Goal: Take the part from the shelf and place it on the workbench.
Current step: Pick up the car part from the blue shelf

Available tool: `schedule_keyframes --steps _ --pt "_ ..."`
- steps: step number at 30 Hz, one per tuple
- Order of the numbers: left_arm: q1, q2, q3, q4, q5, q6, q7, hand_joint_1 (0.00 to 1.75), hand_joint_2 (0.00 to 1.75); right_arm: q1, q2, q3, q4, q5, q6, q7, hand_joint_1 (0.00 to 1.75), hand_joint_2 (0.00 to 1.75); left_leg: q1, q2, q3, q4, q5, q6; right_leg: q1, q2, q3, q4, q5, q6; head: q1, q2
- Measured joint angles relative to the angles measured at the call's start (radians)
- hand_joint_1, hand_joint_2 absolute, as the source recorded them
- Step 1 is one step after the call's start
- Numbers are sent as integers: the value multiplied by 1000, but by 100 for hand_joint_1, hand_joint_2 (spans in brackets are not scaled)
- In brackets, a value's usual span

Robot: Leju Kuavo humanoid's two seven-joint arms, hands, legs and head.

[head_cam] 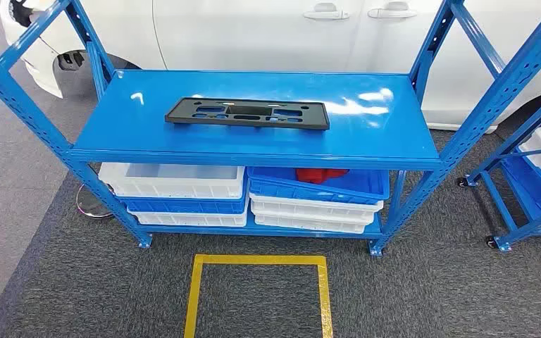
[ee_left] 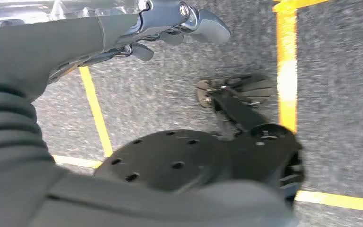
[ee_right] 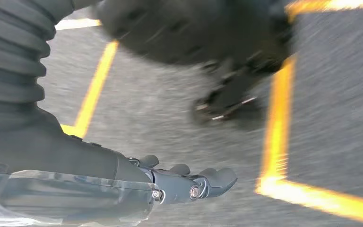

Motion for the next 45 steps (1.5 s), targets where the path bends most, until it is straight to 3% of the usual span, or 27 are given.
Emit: schedule_keyframes --steps 1,2,4,7,8,11,12,13,14,16,17,19,22,24,26,27,28,29,30,32,33,38,40,42,43,44,45 --pt "-2 0 -4 2 7 1 -5 0 0 -5 2 0 -9 -1 6 -10 0 116 0 0 0 0 0 1 0 0 0 0 0 1 0 0" --pt "-5 1 -7 4 14 1 -9 0 0 -10 4 1 -19 -3 11 -19 0 87 -1 0 0 1 0 2 -1 0 0 0 0 2 0 0" --pt "-14 4 -21 13 40 5 -26 0 0 -31 12 5 -62 -13 30 -54 0 0 -3 0 -2 2 -1 7 -3 0 1 -2 2 6 0 0" --pt "-27 8 -41 23 76 10 -49 0 0 -64 18 18 -143 -44 51 -99 0 0 1 1 9 -26 15 24 -3 -2 5 -7 3 18 1 0" --pt "-30 8 -46 26 87 11 -56 0 0 -75 19 23 -172 -54 56 -111 0 0 3 3 16 -41 24 30 -2 -3 -2 11 -9 19 4 0" --pt "-38 9 -56 33 117 16 -72 0 0 -106 19 42 -259 -76 59 -140 0 0 2 8 23 -56 34 38 -1 -5 -90 183 -90 20 9 0" --pt "-39 10 -58 35 126 17 -76 0 0 -113 19 50 -290 -78 55 -146 0 0 1 7 22 -54 33 38 -1 -5 -120 237 -104 22 9 0" --pt "-40 9 -61 37 135 18 -80 0 0 -120 19 59 -321 -78 48 -153 0 0 0 7 22 -52 31 37 -2 -5 -133 254 -97 24 9 0" --pt "-41 9 -65 39 143 18 -83 0 0 -128 19 69 -353 -76 38 -159 0 0 1 6 22 -49 29 35 -3 -5 -129 234 -71 25 9 0" --pt "-42 9 -74 43 158 21 -89 0 0 -148 18 91 -419 -69 11 -173 0 0 2 5 22 -37 20 26 -5 -7 -77 109 1 24 9 0" --pt "-44 9 -77 45 165 23 -92 0 0 -161 17 102 -451 -63 -4 -179 0 0 0 4 19 -28 14 19 -4 -6 -54 54 23 20 9 0" --pt "-50 9 -81 50 179 28 -97 0 0 -180 16 124 -513 -49 -36 -191 0 0 -3 4 12 -17 7 5 0 -4 -38 9 31 7 6 0" --pt "-55 10 -91 56 200 33 -103 0 0 -201 14 154 -606 -23 -88 -212 0 0 1 5 10 -12 1 -13 3 -3 -43 9 33 -15 5 0" --pt "-59 9 -99 61 214 35 -107 0 0 -217 14 175 -668 -4 -125 -227 0 0 2 7 -17 52 -39 -20 1 -3 -42 5 36 -27 3 0" --pt "-63 9 -105 66 229 38 -111 0 0 -231 14 200 -728 16 -164 -244 0 87 3 8 -84 189 -103 -24 5 -5 -42 5 34 -33 2 0" --pt "-65 9 -107 70 237 40 -112 0 0 -237 14 213 -757 27 -183 -252 0 131 2 8 -115 250 -122 -24 8 -6 -41 5 34 -35 2 0" --pt "-66 9 -109 73 245 43 -114 0 0 -243 14 226 -785 37 -203 -261 0 175 2 8 -135 282 -122 -22 10 -6 -40 5 33 -36 2 0" --pt "-67 9 -113 76 253 46 -115 0 0 -249 14 238 -813 47 -222 -269 0 175 1 8 -135 273 -102 -19 13 -6 -39 5 32 -37 2 0" --pt "-68 9 -117 80 261 48 -117 0 0 -256 14 251 -843 58 -243 -279 0 175 0 8 -118 226 -65 -13 14 -5 -36 5 30 -37 2 0" --pt "-73 10 -124 86 278 53 -120 0 0 -273 14 275 -900 78 -284 -297 0 175 -5 8 -60 86 8 2 18 -5 -31 6 27 -33 2 0" --pt "-76 11 -127 90 286 54 -122 0 0 -282 14 288 -929 88 -305 -306 0 175 -8 9 -39 36 25 9 20 -5 -31 6 26 -30 2 0" --pt "-86 11 -144 102 326 66 -131 0 0 -312 13 352 -1051 151 -405 -337 0 175 -10 9 -21 -16 33 31 20 -7 -36 19 12 -3 4 0" --pt "-91 11 -153 106 342 70 -134 0 0 -323 13 380 -1092 182 -449 -342 0 175 -7 10 -15 -26 38 40 18 -7 -76 106 -36 2 6 0" --pt "-96 11 -161 112 358 73 -136 0 0 -329 12 413 -1124 216 -493 -343 0 175 -10 10 -14 -26 36 45 17 -7 -146 241 -92 6 6 0" --pt "-98 11 -166 115 365 74 -138 0 0 -330 11 430 -1137 235 -514 -343 0 175 -10 10 -14 -26 34 46 16 -7 -171 284 -100 7 6 0" --pt "-99 11 -171 117 373 76 -139 0 0 -331 11 447 -1148 254 -534 -342 0 175 -11 9 -12 -24 32 46 16 -7 -177 287 -86 7 6 0" --pt "-100 11 -176 119 380 77 -141 0 0 -333 11 464 -1158 276 -554 -340 0 175 -11 8 -9 -23 29 44 16 -7 -162 247 -53 6 6 0"
